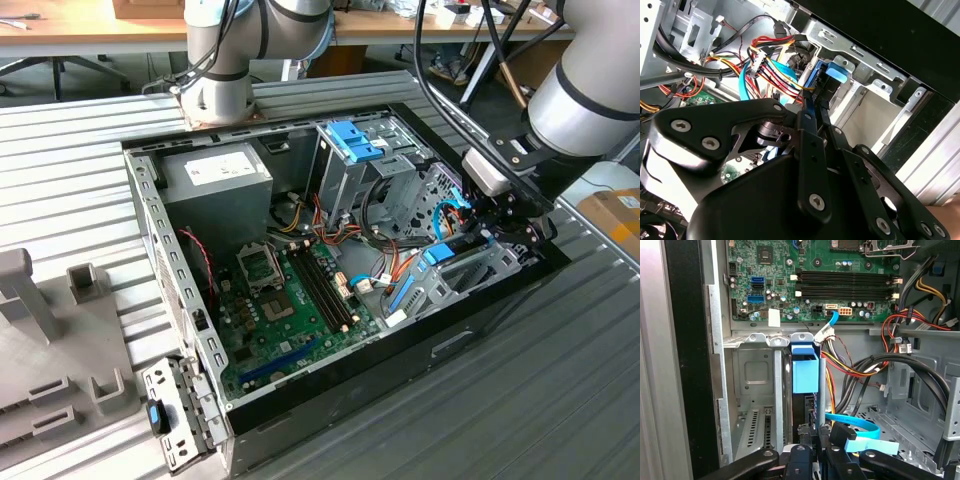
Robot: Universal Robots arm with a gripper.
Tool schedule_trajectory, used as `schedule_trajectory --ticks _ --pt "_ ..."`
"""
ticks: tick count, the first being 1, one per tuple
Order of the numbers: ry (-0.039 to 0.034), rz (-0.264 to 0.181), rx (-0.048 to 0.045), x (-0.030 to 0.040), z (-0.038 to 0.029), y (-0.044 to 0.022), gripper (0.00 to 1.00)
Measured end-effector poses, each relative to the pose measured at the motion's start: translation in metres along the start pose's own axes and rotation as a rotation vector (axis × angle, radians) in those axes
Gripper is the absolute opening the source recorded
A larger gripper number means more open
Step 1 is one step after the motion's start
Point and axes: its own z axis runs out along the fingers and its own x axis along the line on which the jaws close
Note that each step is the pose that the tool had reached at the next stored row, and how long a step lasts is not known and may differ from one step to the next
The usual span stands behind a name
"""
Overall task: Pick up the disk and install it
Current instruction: 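Insert the first disk wire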
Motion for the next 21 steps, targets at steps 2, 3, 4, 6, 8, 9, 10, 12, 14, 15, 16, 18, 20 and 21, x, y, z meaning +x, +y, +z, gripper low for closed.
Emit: schedule_trajectory --ticks 2,3,4,6,8,9,10,12,14,15,16,18,20,21 --pt "0.0004 0.0 0.0 0.0 -0.0003 -0.0001 0.17" --pt "0.0003 0.0 0.0 0.0 -0.0003 -0.0001 0.17" --pt "0.0004 0.0 0.0 -0.0001 -0.0006 -0.0001 0.17" --pt "0.0003 0.0 0.0 -0.0002 -0.0016 -0.0003 0.17" --pt "0.0002 0.0 0.0 -0.0002 -0.0017 -0.0003 0.17" --pt "0.0004 0.0 0.0 -0.0002 -0.0017 -0.0003 0.17" --pt "0.0006 0.0 0.0 -0.0002 -0.0017 -0.0003 0.17" --pt "0.0007 0.0 -0.0001 -0.0002 -0.0015 -0.0004 0.17" --pt "0.0004 0.0 0.0 -0.0002 -0.0012 -0.0006 0.17" --pt "0.0004 0.0 0.0 -0.0002 -0.0012 -0.0006 0.17" --pt "0.0004 0.0 0.0 -0.0002 -0.0012 -0.0006 0.17" --pt "0.0004 0.0 -0.0001 -0.0002 -0.0011 -0.0007 0.17" --pt "0.0004 0.0 0.0 -0.0002 -0.001 -0.0011 0.17" --pt "0.0005 0.0 0.0 -0.0002 -0.001 -0.0011 0.17"
